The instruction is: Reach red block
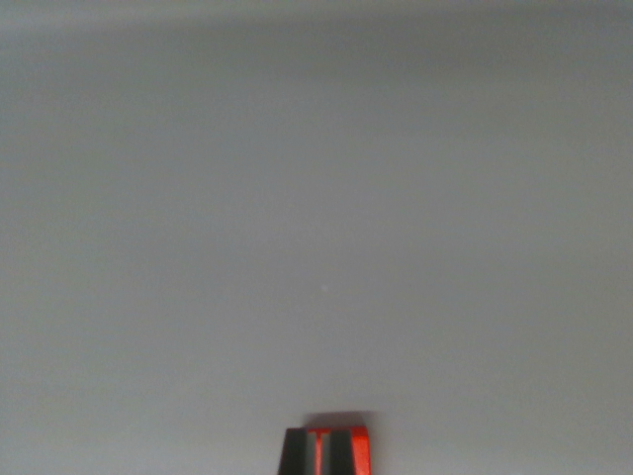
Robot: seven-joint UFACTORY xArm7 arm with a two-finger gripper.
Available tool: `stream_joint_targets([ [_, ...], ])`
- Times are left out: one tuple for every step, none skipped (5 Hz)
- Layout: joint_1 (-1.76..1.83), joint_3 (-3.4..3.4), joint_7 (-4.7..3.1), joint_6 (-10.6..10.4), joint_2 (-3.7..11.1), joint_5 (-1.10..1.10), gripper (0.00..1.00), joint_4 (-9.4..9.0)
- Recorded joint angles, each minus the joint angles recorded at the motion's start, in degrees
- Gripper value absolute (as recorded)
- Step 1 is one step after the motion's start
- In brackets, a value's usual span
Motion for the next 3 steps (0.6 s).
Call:
stream_joint_targets([
  [0.03,0.02,0.06,-2.58,0.21,-0.21,0.00,-2.47],
  [0.03,0.02,0.06,-2.58,0.21,-0.21,0.00,-2.47],
  [0.06,0.03,0.11,-5.27,0.43,-0.43,0.00,-5.06],
])
